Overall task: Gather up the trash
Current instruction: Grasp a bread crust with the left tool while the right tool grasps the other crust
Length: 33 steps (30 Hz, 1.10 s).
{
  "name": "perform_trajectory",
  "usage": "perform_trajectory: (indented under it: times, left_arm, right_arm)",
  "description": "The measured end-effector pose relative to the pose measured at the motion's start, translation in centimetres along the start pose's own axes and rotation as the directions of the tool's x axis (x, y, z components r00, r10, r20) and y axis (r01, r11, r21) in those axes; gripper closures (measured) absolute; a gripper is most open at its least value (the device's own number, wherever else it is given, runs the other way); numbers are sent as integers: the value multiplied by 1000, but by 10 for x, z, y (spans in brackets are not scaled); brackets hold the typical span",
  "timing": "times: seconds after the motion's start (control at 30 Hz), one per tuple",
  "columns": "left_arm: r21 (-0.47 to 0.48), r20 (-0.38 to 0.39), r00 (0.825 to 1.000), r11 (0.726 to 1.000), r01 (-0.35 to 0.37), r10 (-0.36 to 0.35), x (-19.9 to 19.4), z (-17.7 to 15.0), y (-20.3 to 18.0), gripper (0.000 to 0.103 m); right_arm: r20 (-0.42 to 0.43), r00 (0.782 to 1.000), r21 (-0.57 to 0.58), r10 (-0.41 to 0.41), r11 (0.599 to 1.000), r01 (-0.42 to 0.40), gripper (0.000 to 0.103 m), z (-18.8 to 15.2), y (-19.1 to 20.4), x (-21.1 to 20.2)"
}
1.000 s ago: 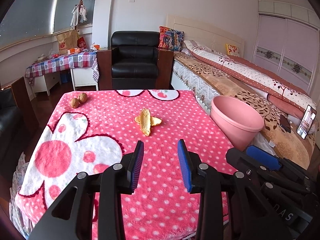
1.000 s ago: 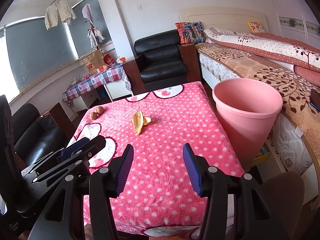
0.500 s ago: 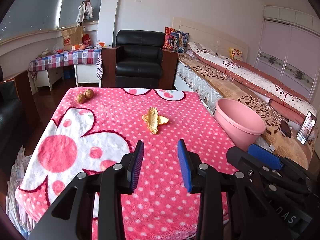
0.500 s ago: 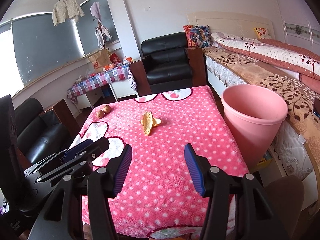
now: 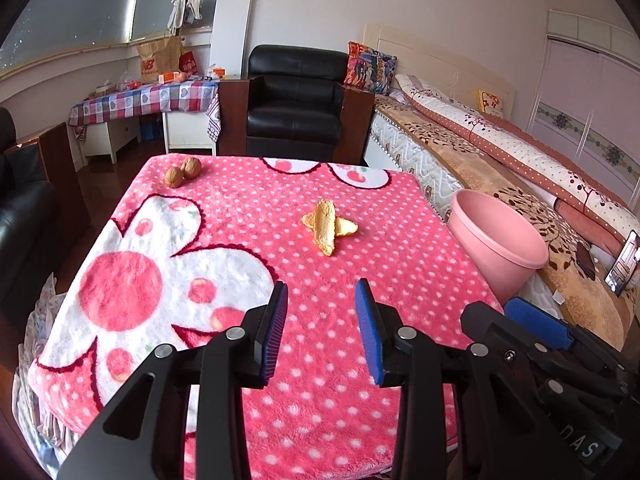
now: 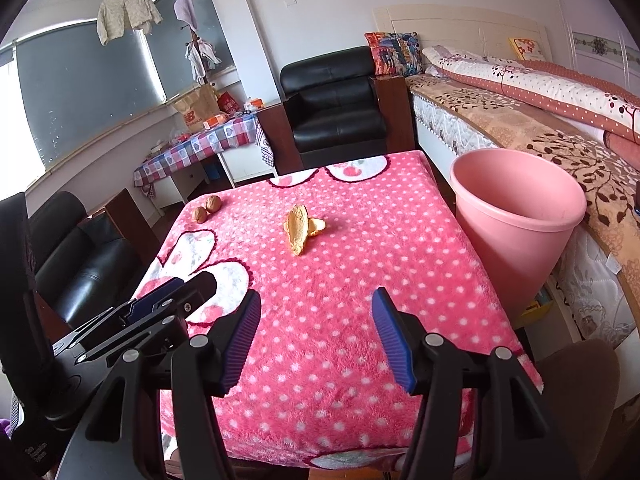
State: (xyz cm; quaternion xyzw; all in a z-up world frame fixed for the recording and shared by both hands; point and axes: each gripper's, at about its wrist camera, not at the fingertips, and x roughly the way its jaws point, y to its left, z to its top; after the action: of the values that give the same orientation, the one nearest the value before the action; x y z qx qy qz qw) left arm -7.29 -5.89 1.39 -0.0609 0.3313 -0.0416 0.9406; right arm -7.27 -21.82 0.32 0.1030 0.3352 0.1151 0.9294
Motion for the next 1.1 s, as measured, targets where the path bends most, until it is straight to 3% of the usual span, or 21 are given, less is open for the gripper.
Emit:
perform_trajectory:
  times: [0.17,0.33,0.6,0.97,1.1]
  left_arm:
    - [-3,-45,999,1000,-12,11,18,1,1,68]
    - [-30,-71,995,997,71,-73,39,12,8,68]
    - [-16,-118,990,997,71,-73,89,47,13,68]
    - [-39,-238,971,999,16,-25,169,59,14,68]
    - [-47,-257,966,999,0,-12,186,59,13,68]
  right_arm:
    - [-35,999,-8,0,1000,0,45,4,-6,18]
    - [-25,1000,1,-7,1000,7,45,14,-20,39]
    - [-16,1000,-71,10,997,-12,45,37,-27,64]
    - [-52,997,-55,60,997,-63,46,65,-46,99]
    - [-90,993,-62,81,994,-87,59,72,-44,117]
